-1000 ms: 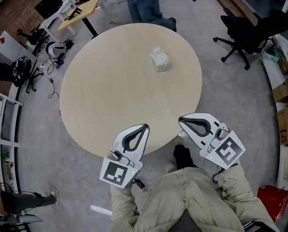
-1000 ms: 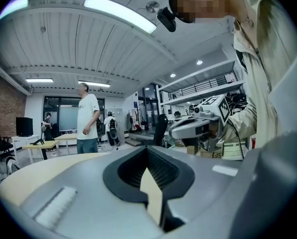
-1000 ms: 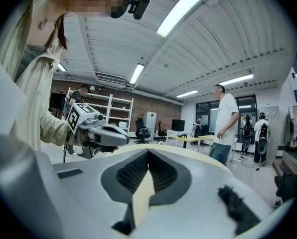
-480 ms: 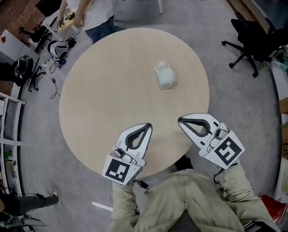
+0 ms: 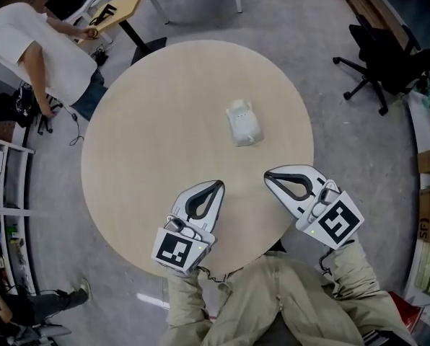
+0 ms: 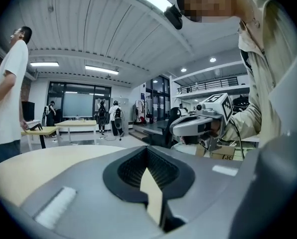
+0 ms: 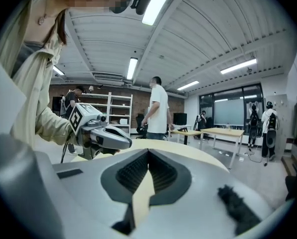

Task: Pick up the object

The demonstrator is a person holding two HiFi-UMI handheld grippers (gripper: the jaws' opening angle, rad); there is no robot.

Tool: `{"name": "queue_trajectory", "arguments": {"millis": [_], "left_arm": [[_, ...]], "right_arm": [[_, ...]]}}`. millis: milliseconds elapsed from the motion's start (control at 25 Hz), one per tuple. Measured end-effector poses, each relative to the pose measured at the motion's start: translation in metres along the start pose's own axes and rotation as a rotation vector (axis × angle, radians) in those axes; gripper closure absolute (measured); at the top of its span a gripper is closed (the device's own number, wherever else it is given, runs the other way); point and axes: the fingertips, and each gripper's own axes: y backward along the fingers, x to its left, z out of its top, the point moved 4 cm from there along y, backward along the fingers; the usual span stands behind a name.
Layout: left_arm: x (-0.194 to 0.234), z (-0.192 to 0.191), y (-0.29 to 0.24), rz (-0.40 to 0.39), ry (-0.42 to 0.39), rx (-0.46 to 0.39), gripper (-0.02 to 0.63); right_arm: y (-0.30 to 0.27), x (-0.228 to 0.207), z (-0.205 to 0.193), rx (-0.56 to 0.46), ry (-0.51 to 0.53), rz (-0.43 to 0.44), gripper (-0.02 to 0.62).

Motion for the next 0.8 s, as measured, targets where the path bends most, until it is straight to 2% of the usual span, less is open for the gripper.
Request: {"name": "queue_trajectory", "arguments": {"millis": [160,360,720,800], "left_arm": [[0.018,-0.01,-0.01,-0.007,0.032,0.026,0.601],[0.039,-0.026,-0.025,-0.04,0.019,0.023,0.6],[0.074,-0.052,-0.06,-0.029,0.147,0.119,0.6],[0.08,-0.057,-0.071,-0.048,0.193,0.133,0.575]], "right_arm": [[-0.012,-0.008,-0.008,0.032,-0.019,-0.011,0.592],[-0.024,-0.012,-0.018,0.054,-0.041,-0.018,0.592],[-0.048,-0.021,-0.041,0.091,-0.07,-0.015,0.592],[-0.053,-0.023,-0.048,0.099,-0.079,-0.012,0.592]]}}
